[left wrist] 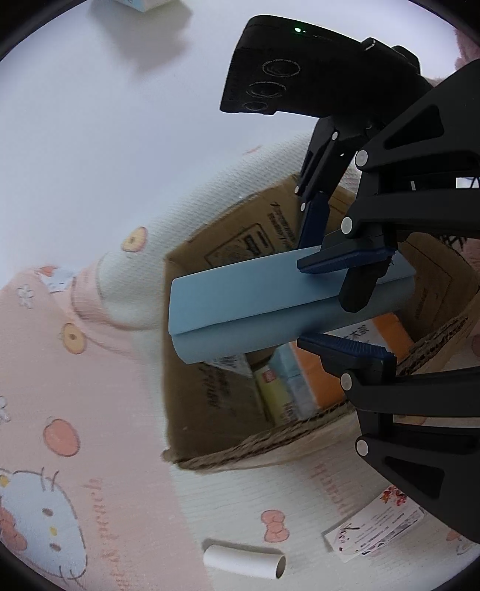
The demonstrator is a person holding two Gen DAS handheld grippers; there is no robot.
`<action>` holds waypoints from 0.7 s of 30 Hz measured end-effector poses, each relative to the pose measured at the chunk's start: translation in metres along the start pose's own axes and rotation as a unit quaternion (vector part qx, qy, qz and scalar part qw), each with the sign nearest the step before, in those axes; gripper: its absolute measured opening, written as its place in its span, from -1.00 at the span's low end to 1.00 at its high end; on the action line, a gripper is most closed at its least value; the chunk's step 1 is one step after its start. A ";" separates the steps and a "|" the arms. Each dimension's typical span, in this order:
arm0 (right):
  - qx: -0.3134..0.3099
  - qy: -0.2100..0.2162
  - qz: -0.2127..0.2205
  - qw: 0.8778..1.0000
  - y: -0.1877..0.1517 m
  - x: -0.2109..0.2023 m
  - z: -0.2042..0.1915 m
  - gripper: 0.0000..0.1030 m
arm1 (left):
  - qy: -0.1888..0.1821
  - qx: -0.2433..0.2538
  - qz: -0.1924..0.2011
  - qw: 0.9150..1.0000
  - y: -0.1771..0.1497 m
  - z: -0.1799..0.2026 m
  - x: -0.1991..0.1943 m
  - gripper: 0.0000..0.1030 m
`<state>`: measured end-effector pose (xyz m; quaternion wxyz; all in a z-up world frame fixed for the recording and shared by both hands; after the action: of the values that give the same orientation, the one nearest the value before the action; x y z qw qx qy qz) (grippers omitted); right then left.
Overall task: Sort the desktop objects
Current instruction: 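Carry the power bank with the right gripper and lower it into the box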
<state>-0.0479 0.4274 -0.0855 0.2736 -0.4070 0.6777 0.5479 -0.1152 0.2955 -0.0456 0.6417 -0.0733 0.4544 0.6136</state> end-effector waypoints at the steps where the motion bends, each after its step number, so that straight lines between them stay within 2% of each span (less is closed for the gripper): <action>1: 0.002 0.001 -0.004 1.000 -0.003 0.001 0.002 0.16 | 0.003 0.003 -0.005 1.000 -0.002 0.000 0.001 -0.28; 3: 0.005 0.006 -0.012 1.000 -0.008 0.003 0.006 0.16 | 0.014 0.011 -0.017 1.000 -0.004 0.003 0.004 -0.28; 5: 0.007 0.014 -0.022 1.000 -0.012 0.007 0.008 0.16 | 0.042 0.027 -0.037 0.998 -0.008 0.005 0.010 -0.28; 8: 0.006 0.026 -0.045 0.999 -0.019 0.018 0.010 0.10 | 0.110 0.047 -0.070 0.990 -0.012 0.005 0.019 -0.29; 11: -0.005 0.036 -0.066 0.997 -0.024 0.028 0.007 0.10 | 0.141 0.061 -0.079 0.985 -0.013 0.010 0.022 -0.26; 16: -0.022 0.010 -0.068 0.997 -0.025 0.028 0.009 0.12 | 0.135 0.054 -0.081 0.986 -0.011 0.009 0.023 -0.26; 21: 0.003 0.007 -0.068 0.998 -0.024 0.028 0.023 0.15 | 0.129 0.046 -0.070 0.988 -0.008 0.007 0.023 -0.23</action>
<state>-0.0434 0.4409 -0.1265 0.3062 -0.4551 0.6520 0.5235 -0.1089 0.3148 -0.0602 0.6217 -0.1536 0.5550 0.5309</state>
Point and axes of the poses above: each gripper's, at about its wrist camera, not at the fingertips, and x roughly the way its jaws point, z to its right, y to its top, the point moved 5 cm from there along x, roughly the way its jaws point, and after that the axes turned 2 degrees about y, right-handed, at the moved point
